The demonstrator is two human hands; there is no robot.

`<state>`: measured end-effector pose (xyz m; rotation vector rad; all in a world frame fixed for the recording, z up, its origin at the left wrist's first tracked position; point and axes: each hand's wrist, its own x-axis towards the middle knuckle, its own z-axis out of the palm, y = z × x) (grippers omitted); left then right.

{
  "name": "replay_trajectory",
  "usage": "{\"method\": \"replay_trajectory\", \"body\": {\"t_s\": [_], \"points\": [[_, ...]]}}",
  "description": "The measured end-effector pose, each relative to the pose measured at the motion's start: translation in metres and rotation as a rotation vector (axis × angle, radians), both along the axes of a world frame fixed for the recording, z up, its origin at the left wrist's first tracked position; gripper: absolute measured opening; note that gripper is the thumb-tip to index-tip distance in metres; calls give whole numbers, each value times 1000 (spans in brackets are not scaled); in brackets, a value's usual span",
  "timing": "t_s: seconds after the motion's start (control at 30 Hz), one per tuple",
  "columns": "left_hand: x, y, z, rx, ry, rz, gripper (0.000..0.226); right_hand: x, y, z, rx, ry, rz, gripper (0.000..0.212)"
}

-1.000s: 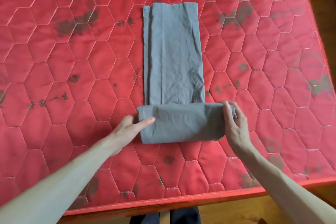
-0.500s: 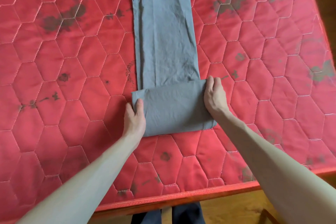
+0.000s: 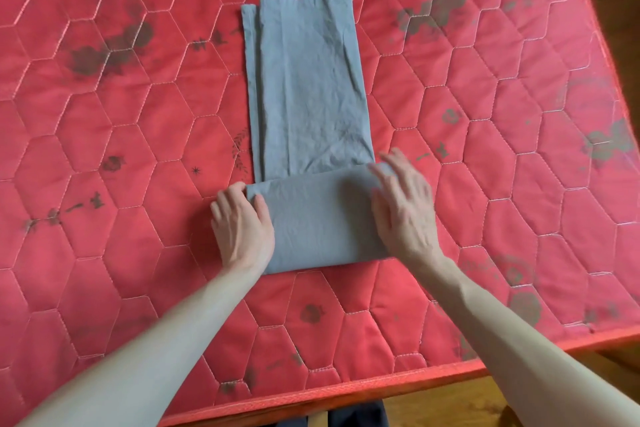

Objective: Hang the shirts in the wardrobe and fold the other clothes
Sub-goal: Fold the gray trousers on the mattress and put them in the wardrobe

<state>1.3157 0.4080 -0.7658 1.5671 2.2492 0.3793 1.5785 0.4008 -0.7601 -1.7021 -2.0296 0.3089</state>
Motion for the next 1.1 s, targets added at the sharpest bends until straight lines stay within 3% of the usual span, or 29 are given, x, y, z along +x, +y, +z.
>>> {"method": "replay_trajectory", "body": {"t_s": [0.07,0.2,0.27,0.33,0.47,0.63,0.8,0.93,1.1], "points": [[-3,-5,5,58,112,-93,44,-5,-16,-6,-73,-68,213,52],[-13,-18,8,173,268,-704,58,-11,-26,-21,-194,-141,148,69],[-17,-29,7,109,319,-994,74,-15,-24,-21,-180,-161,128,70],[-18,-39,4,-23,382,-1110,94,-15,-24,-21,-170,-172,124,72],[-3,-47,3,-99,443,-1055,101,-3,-25,-16,-197,-170,266,90],[18,-53,8,-133,466,-938,84,27,-20,-11,-234,-198,527,104],[19,-43,19,-129,343,-926,77,47,-12,-9,-238,-161,586,99],[13,-20,44,-181,219,-934,78,48,-8,-5,-264,-70,570,82],[5,26,96,-389,18,-909,61,46,-10,31,-295,183,365,55]]}}
